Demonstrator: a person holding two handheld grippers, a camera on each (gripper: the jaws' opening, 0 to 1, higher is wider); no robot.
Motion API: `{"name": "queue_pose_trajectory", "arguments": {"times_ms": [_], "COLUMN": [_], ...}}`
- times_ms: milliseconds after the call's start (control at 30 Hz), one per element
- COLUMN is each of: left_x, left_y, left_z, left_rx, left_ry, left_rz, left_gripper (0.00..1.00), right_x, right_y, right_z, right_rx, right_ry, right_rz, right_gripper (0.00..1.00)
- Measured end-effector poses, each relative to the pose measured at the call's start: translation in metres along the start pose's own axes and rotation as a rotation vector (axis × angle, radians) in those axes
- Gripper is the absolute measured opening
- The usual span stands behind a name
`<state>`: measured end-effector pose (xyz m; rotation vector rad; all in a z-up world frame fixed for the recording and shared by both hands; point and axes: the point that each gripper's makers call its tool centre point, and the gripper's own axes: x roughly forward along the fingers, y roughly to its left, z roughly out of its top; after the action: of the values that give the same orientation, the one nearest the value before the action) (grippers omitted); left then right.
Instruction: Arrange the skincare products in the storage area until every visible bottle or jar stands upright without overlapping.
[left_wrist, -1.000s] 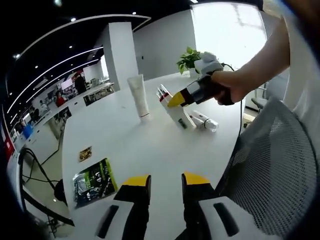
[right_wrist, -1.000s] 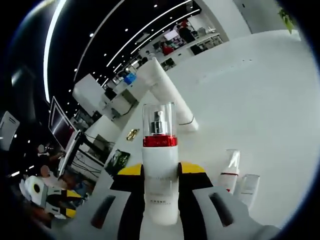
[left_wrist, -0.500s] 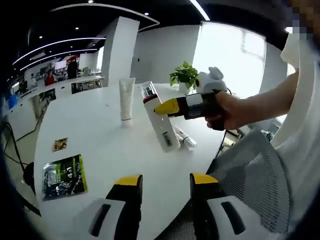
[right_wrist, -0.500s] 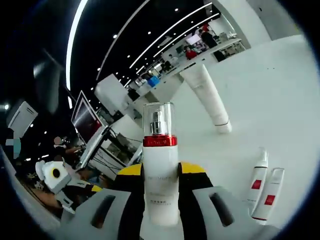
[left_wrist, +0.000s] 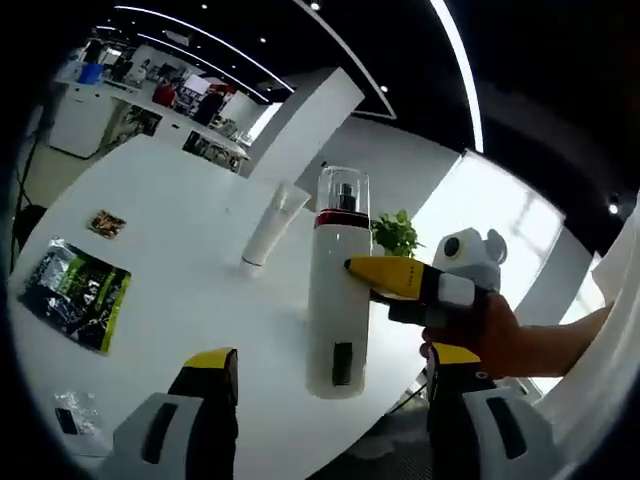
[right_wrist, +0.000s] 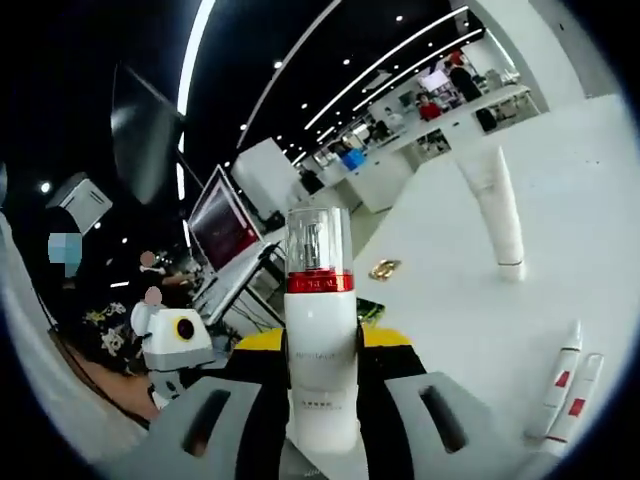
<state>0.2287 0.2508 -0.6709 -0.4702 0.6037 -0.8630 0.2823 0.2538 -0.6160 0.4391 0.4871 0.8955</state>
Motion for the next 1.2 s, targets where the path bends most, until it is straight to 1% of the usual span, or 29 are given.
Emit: {"name": "queue_pose_trajectory", "arguments": {"times_ms": [33,167,233,300,400,467,600,667,800,833,900,1000,1067,1167,1200], "left_x": [0.001,0.003,0.003,0.003,0.004,0.004,0.008,0.007,0.006,0.006,0.004,0.002,-0.001,-0.007,-0.009], "left_y": [-0.001,-0.003,-0.003,0.0,0.004,0.006,0.009,0.01,0.01,0.011,0.012,0.011,0.014,0.022,0.026], "left_z": [-0.003,-0.001,0.001,0.004,0.01,0.012,0.014,0.016,0.023,0.025,0.032,0.042,0.045,0.052,0.051], "left_rx": [0.021,0.031,0.043,0.08,0.098,0.106,0.084,0.1,0.163,0.193,0.245,0.254,0.251,0.238,0.321], "left_ry": [0.015,-0.006,-0.005,0.003,-0.008,-0.013,-0.014,-0.022,-0.016,-0.015,-0.033,-0.063,-0.066,-0.093,-0.068], "left_rz": [-0.003,-0.002,0.0,0.017,0.021,0.033,0.034,0.049,0.072,0.087,0.108,0.122,0.142,0.166,0.17], "left_gripper": [0.79,0.76,0.73,0.67,0.6,0.58,0.53,0.52,0.48,0.46,0.43,0.39,0.38,0.33,0.33], "right_x": [0.001,0.006,0.006,0.007,0.007,0.008,0.013,0.015,0.021,0.023,0.026,0.03,0.032,0.032,0.032], "right_y": [0.003,0.014,0.019,0.023,0.029,0.031,0.036,0.038,0.039,0.039,0.039,0.043,0.045,0.047,0.047], "right_z": [-0.001,-0.003,-0.004,-0.004,-0.003,-0.002,-0.001,-0.002,-0.001,-0.001,-0.001,-0.004,-0.004,-0.005,-0.007], "right_rx": [-0.012,-0.044,-0.056,-0.073,-0.099,-0.112,-0.128,-0.152,-0.175,-0.178,-0.186,-0.211,-0.232,-0.254,-0.256], "right_ry": [0.008,0.027,0.033,0.04,0.051,0.055,0.065,0.072,0.076,0.074,0.069,0.075,0.07,0.067,0.067], "right_rz": [0.008,0.033,0.043,0.053,0.065,0.068,0.076,0.076,0.05,0.041,0.019,0.003,-0.006,-0.004,-0.005], "right_gripper": [0.22,0.22,0.22,0.22,0.22,0.22,0.22,0.22,0.22,0.22,0.22,0.22,0.22,0.23,0.23]}}
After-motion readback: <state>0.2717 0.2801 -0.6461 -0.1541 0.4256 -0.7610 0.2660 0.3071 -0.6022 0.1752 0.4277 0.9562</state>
